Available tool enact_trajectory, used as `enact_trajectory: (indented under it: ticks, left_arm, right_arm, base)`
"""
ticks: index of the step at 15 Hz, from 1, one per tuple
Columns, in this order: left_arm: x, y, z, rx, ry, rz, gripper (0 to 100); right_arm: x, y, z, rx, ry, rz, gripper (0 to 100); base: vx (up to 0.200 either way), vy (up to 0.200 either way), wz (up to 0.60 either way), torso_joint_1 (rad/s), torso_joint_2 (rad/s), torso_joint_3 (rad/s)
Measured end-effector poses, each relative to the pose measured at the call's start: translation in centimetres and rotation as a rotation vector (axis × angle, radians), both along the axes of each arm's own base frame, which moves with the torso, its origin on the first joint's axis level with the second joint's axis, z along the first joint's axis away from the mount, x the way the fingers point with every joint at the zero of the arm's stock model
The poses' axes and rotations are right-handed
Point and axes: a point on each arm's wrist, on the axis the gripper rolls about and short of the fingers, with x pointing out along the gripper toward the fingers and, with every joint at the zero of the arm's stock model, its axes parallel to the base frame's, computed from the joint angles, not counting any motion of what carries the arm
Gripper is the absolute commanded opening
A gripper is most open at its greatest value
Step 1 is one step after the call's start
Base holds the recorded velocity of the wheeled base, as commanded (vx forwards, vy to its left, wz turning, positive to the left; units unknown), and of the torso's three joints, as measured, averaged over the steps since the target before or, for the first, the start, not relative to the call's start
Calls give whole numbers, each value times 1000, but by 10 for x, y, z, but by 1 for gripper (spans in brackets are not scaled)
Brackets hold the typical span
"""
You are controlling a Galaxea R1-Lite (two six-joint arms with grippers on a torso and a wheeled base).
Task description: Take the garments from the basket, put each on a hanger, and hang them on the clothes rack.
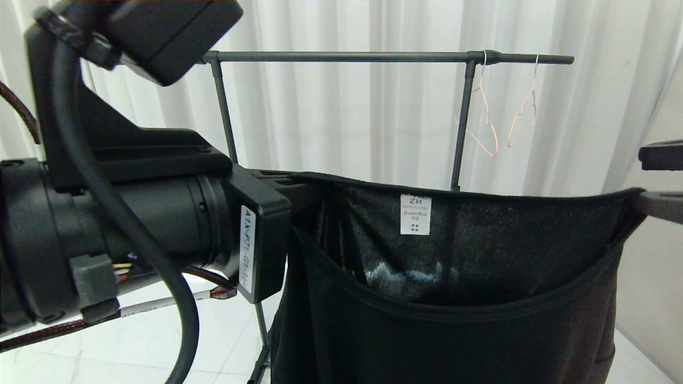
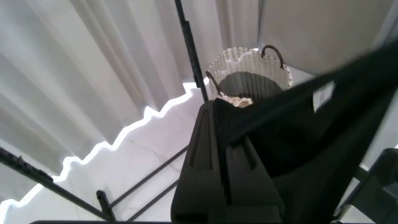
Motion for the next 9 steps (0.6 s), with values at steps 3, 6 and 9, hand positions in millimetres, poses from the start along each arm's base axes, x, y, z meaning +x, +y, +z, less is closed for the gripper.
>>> enact_trajectory:
  ticks: [3, 6, 9]
  left_arm:
    - [9, 5, -8, 50, -4, 38, 0]
    - [17, 10, -17, 101, -2, 90, 0]
    - [22, 10, -26, 135, 11, 137, 0]
  right_arm:
    - [-6, -9, -10, -10, 7, -1, 100]
    - [-14, -22, -17, -2, 4, -3, 100]
    - [-18, -33, -22, 29, -8, -49, 100]
  base:
    - [0, 0, 0, 0, 0, 0]
    - [0, 0, 0, 0, 0, 0]
    - [0, 0, 0, 0, 0, 0]
